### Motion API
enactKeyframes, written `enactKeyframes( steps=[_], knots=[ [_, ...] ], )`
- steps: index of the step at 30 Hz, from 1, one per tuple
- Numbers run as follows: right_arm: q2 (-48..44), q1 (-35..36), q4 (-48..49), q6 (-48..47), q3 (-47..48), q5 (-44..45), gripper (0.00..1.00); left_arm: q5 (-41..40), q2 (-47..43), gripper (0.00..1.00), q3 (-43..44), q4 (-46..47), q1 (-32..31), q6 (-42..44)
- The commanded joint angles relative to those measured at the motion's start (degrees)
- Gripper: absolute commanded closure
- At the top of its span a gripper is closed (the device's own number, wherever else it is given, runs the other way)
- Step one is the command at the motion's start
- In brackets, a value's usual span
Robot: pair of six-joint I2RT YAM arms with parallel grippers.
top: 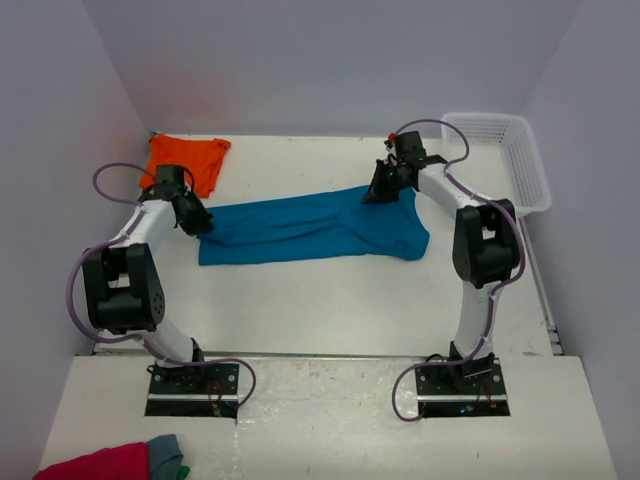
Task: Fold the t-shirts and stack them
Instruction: Fold the other side of the tshirt into a rectangle
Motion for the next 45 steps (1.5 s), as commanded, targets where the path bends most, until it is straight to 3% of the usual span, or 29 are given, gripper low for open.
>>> enactKeyframes(
  steps=[1,22,40,45],
  knots=[
    [1.8,2.4,-0.3,0.9,0.2,1.1,1.0,1.5,-0.3,1.0,0.0,2.1,-0.3,1.0],
    [4.9,3.8,-3.3,4.3,-4.1,6.2,1.0,0.7,0.3,1.0,0.2,1.7,-1.1,0.6],
    [-4.0,9.2,0.0,8.1,-18.6,6.1,1.0,-1.5,1.3,1.0,1.1,-0.1,-1.0,0.7],
    [-11.0,11.8,1.4,7.5,-21.4,11.8,1.0,-1.3,1.5,1.0,0.9,0.3,-1.0,0.8]
  ],
)
